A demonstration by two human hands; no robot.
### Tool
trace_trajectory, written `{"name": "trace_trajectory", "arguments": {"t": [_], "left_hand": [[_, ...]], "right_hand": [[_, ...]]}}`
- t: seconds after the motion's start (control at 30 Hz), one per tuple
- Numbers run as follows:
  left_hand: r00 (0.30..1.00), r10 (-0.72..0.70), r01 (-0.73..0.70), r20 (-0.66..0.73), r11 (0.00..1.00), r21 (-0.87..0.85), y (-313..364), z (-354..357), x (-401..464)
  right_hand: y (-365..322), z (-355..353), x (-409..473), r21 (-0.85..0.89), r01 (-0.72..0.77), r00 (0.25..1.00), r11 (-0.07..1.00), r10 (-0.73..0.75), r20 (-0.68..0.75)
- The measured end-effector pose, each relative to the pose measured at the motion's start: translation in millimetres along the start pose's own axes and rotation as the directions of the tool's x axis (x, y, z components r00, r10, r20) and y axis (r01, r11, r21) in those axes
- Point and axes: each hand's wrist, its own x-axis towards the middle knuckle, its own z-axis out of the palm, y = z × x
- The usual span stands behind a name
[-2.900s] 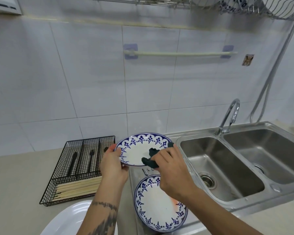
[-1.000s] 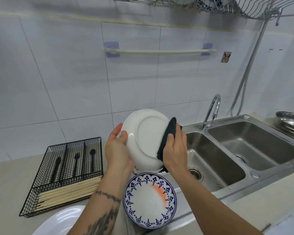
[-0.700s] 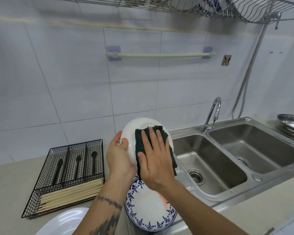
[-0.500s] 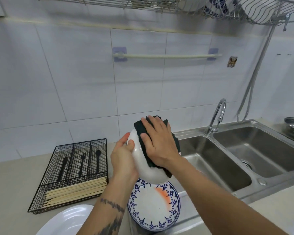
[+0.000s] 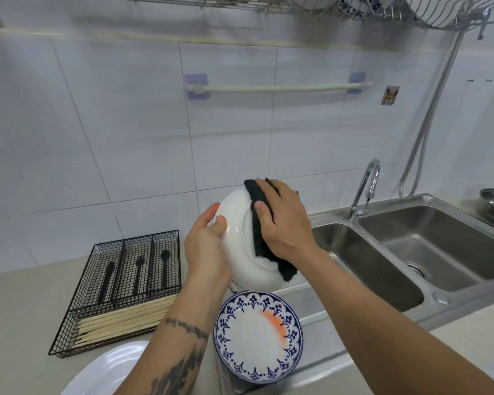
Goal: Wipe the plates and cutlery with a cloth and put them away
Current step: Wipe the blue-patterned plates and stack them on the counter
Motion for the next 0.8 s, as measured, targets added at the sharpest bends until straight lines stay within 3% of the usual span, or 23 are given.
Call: {"name": "trace_trajectory", "arguments": {"t": [0.1,0.17,0.37,0.6,0.67,0.8], "left_hand": [[0.999,0.002,-0.004,-0.043,0.999,-0.052,6,-1,5],[0.997,-0.004,-0.001,-0.074,0.997,-0.074,7,-1,8],[0.991,-0.006,-0.004,-0.136,0.997,-0.072,1,2,10],[0.998,-0.052,0.052,-0.025,0.998,-0.02,-10,-6,-4],[0.999,-0.044,0.044,-0.008,0.999,0.015,-10,-9,-7],[0.999,-0.002,-0.001,0.032,0.994,0.106,-5,-13,-18]], "right_hand": [[21,5,-26,0.146,-0.195,0.981,0.97,0.192,0.036],[20,16,-52,0.184,-0.208,0.978,0.961,0.201,0.059],[-13,37,-89,0.032,0.032,0.999,0.999,-0.034,0.042],[-18,29,-36,-0.006,0.208,0.973,0.978,-0.207,0.106],[-18,24,-14,-0.03,0.158,0.982,0.987,-0.154,0.113],[-15,12,14,-0.071,-0.111,0.966,0.991,0.124,0.228]]}}
